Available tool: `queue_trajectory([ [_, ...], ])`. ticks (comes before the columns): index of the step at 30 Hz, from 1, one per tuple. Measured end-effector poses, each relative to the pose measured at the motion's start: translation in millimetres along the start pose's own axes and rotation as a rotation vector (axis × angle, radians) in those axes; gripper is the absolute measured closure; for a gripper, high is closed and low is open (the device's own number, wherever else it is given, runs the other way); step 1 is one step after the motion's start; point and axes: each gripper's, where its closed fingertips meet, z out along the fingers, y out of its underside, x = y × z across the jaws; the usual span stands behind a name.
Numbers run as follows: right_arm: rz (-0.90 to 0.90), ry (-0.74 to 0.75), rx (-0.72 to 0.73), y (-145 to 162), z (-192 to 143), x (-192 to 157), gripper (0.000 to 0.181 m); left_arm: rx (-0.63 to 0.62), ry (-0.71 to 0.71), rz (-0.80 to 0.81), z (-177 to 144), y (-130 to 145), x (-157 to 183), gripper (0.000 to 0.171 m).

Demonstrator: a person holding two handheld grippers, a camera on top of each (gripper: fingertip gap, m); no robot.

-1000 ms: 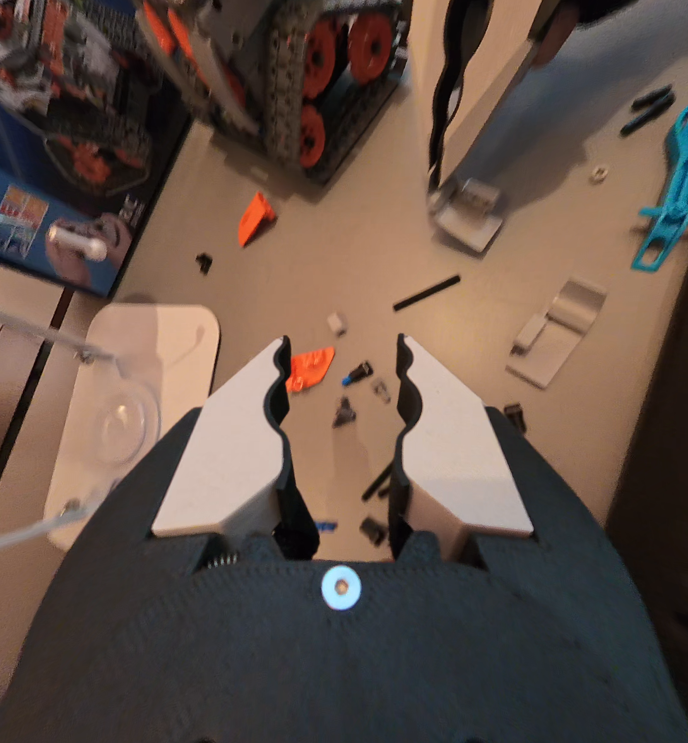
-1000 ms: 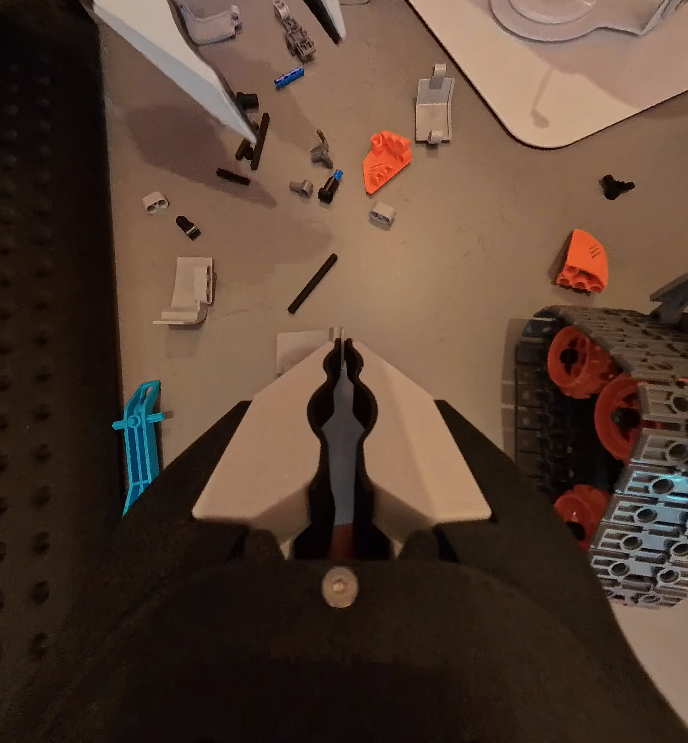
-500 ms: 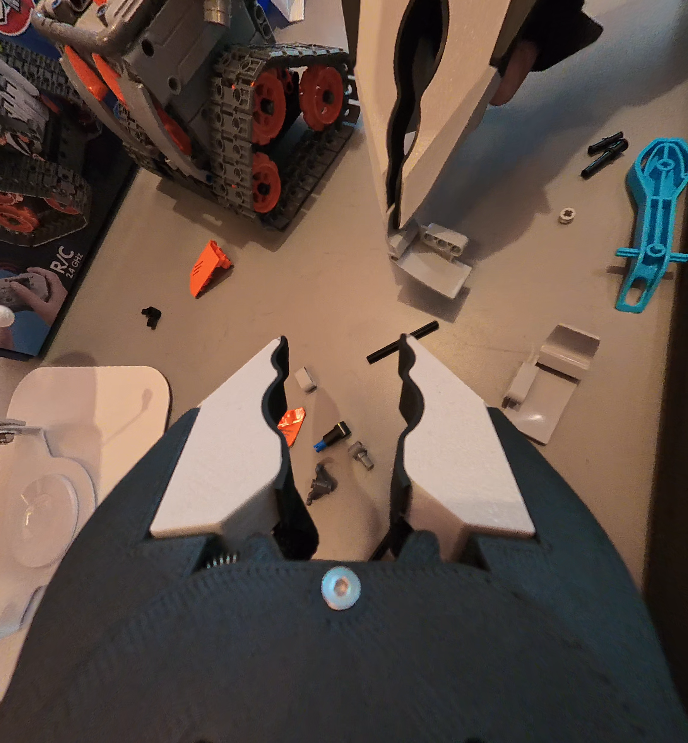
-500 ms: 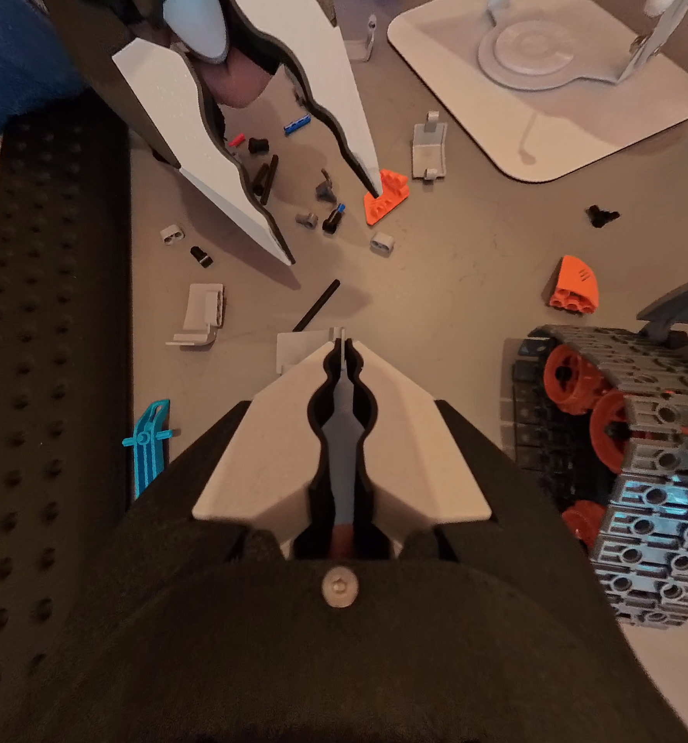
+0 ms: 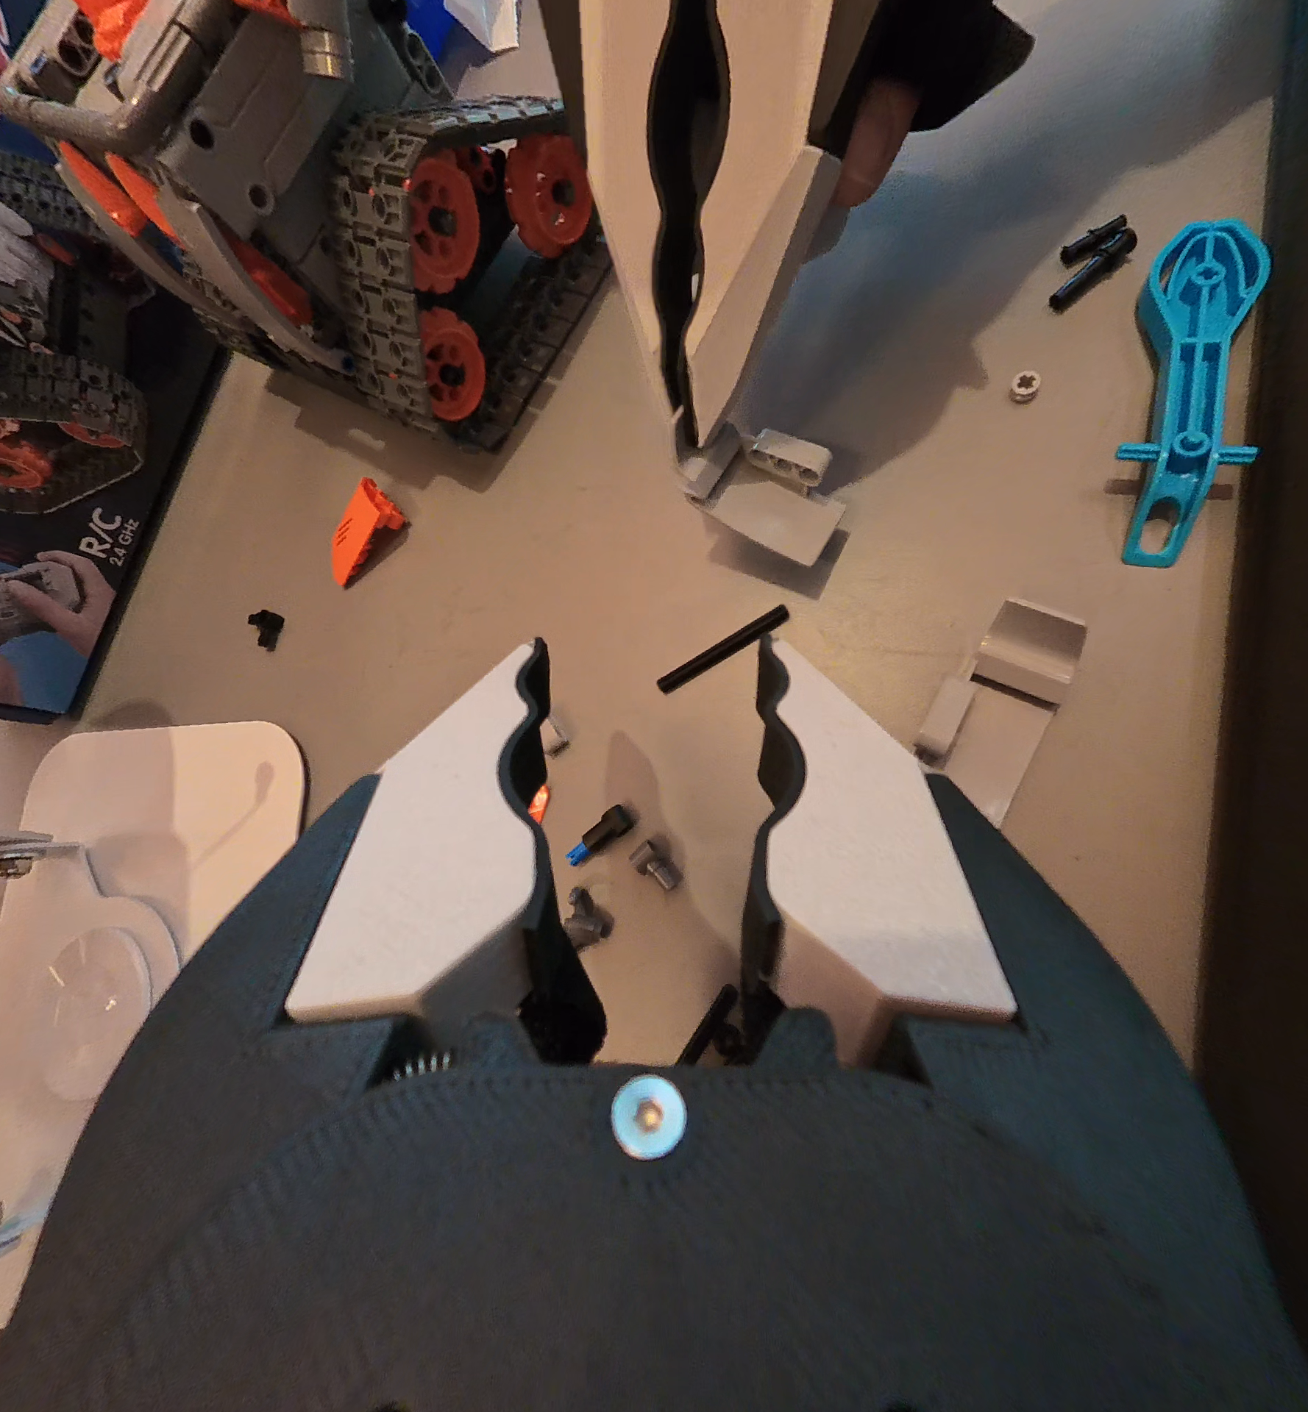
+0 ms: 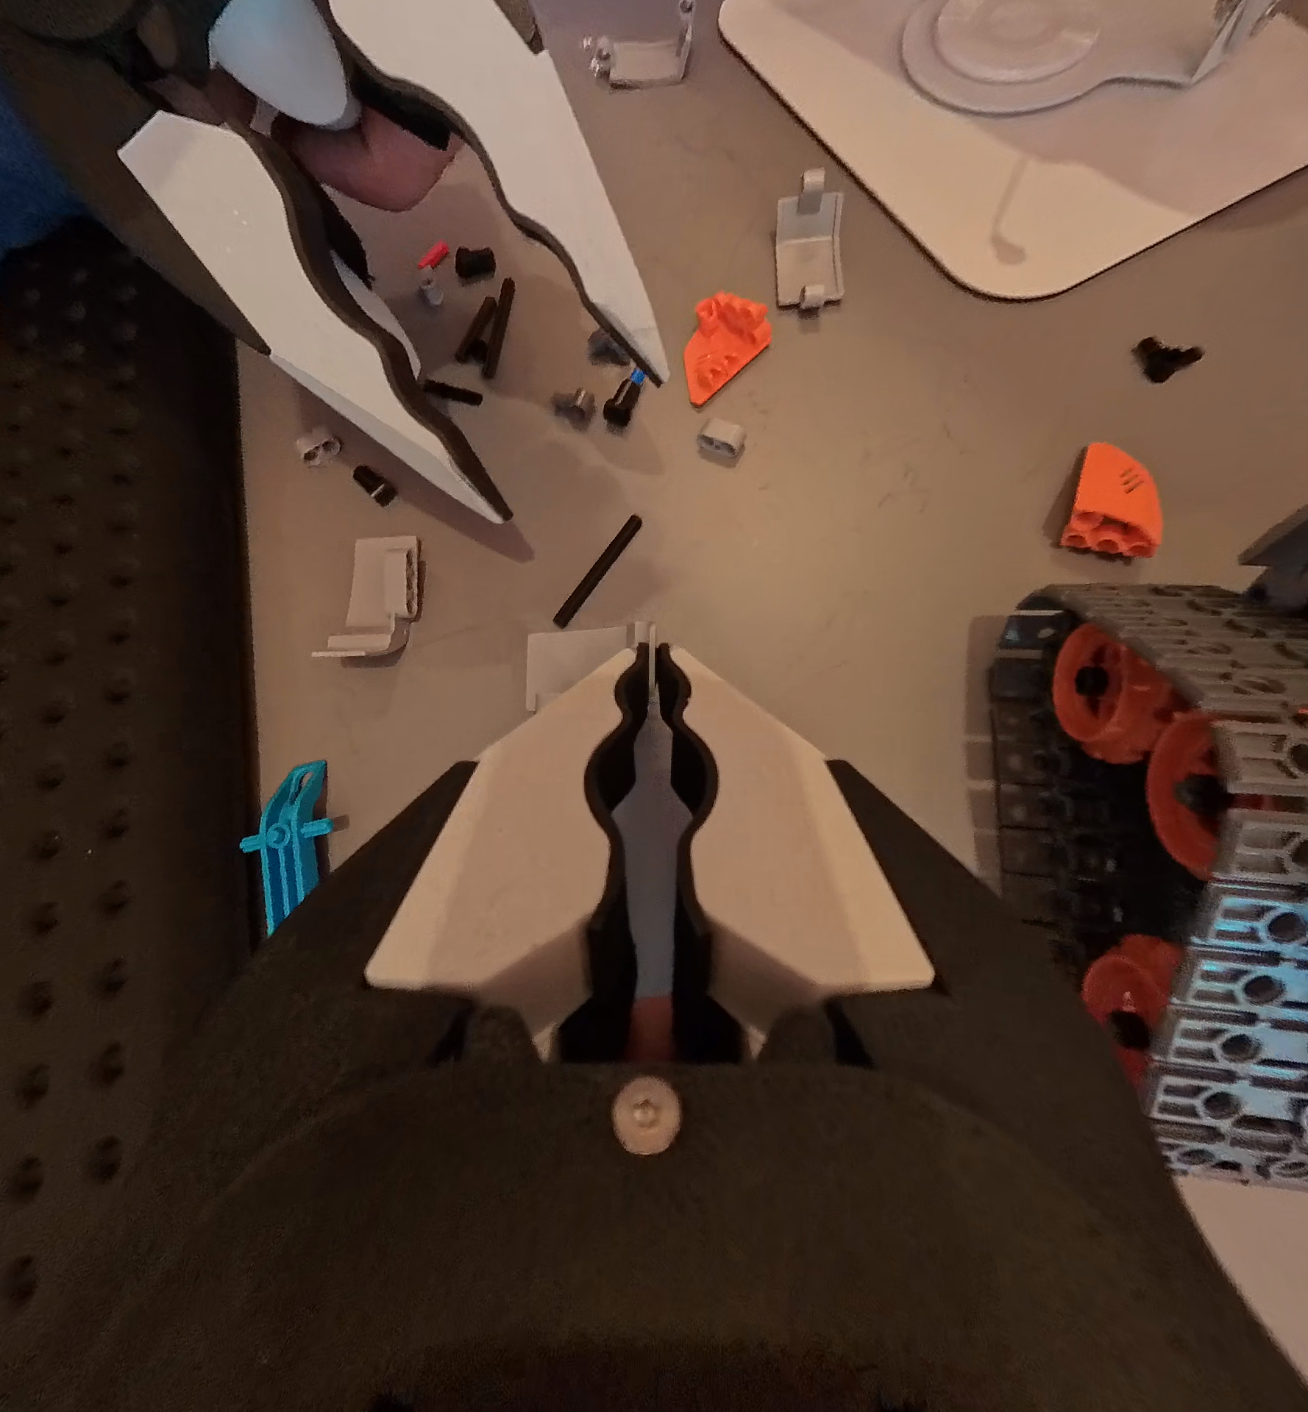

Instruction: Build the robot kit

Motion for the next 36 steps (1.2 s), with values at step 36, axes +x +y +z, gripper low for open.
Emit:
queue_trajectory([
  [36,-0.007,-0.013,-0.072,12,4,-3,0.181,-0.056,0.119,0.185,16,-10,52,0.134],
])
